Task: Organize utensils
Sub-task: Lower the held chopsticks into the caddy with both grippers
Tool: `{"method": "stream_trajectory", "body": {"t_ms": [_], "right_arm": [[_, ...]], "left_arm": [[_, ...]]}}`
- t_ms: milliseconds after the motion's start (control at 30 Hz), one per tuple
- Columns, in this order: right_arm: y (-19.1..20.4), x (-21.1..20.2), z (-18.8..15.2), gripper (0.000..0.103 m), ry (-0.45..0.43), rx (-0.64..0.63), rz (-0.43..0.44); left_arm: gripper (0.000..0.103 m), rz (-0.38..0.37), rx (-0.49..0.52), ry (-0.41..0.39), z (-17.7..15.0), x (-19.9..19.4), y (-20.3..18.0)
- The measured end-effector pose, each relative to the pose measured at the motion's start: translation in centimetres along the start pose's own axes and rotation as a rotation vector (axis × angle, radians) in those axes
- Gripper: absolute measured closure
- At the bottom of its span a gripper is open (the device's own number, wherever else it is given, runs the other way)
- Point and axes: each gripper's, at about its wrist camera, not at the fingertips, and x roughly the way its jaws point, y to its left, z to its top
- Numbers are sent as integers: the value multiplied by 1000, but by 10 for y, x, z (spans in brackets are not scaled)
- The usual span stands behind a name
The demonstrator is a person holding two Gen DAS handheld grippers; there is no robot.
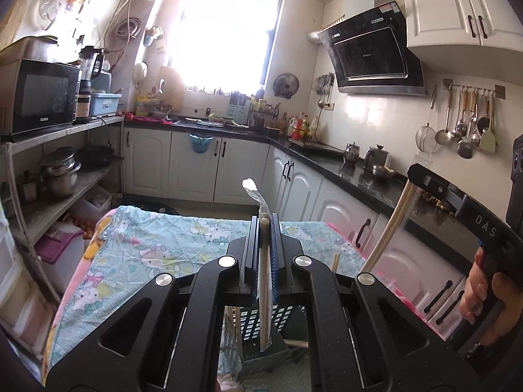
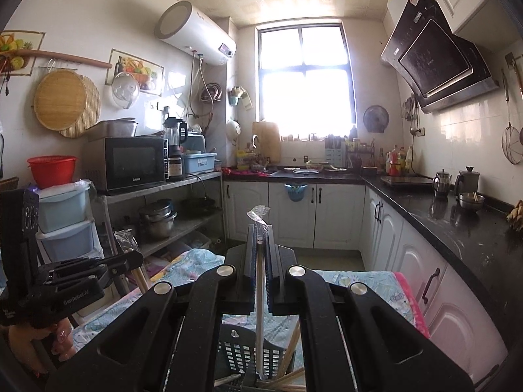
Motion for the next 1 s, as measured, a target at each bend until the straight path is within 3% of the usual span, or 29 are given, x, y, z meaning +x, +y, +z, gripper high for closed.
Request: {"method": "stream_trajectory", "body": {"t_ms": [633,1000], "right_arm": [[2,33,-33,98,69,6,6],[2,52,-50,98,156,23,-20]], "left_arm": [[100,-2,10,75,-31,29,0],[100,3,3,119,-41,38,0]]}}
